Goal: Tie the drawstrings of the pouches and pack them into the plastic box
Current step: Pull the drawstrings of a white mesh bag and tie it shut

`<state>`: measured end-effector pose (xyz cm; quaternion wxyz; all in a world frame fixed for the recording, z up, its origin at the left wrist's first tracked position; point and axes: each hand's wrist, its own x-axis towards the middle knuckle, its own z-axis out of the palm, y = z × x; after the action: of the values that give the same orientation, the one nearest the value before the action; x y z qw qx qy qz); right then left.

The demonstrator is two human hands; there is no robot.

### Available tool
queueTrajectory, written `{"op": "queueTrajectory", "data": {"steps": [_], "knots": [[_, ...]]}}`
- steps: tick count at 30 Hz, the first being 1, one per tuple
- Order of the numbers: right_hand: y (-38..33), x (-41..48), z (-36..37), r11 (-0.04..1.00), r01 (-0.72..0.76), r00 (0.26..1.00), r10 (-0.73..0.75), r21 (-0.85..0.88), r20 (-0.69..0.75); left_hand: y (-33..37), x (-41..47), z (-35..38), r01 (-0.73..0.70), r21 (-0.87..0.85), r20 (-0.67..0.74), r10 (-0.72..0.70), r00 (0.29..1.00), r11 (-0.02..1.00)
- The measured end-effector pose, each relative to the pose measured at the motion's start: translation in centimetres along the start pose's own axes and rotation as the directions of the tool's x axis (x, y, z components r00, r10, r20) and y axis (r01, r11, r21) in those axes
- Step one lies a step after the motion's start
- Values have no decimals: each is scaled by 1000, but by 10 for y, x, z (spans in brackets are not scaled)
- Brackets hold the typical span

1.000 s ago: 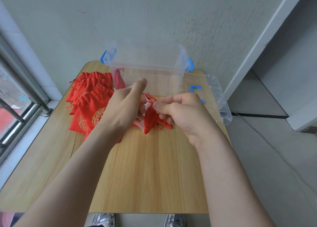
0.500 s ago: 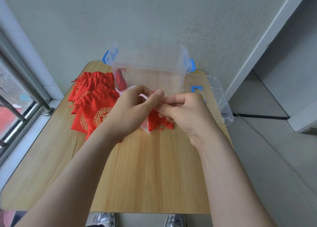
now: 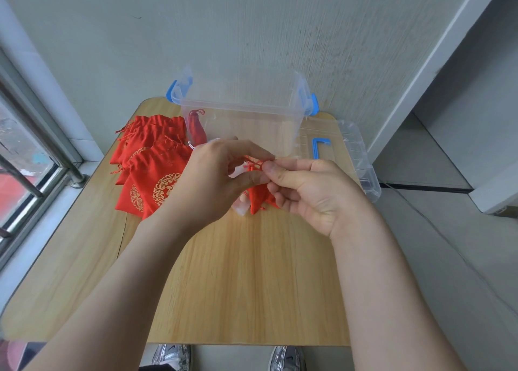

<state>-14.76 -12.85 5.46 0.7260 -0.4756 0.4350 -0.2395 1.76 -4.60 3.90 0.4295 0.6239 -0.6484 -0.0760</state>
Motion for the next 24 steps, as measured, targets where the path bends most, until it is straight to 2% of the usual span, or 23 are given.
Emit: {"op": "queueTrajectory", "data": {"steps": [4, 9, 17, 21, 24], "knots": [[-2, 0, -1, 999, -16, 1000, 15, 49, 24, -1, 2, 2, -27, 45, -94, 31, 995, 999], [-2, 1, -2, 997, 3, 999, -6, 71, 41, 1, 2, 1, -40, 1, -148, 40, 988, 999], [-6, -4, 1, 986, 107, 993, -113, 125, 45, 7, 2, 2, -68, 62, -251, 81, 965, 996], [-5, -4, 3, 984, 156, 987, -159, 89, 30, 6, 2, 2, -30, 23, -249, 35, 968, 999], [-4, -2, 5, 980, 201, 980, -201, -10, 3, 7, 2, 1, -3, 14, -233, 6, 973, 1000]]}}
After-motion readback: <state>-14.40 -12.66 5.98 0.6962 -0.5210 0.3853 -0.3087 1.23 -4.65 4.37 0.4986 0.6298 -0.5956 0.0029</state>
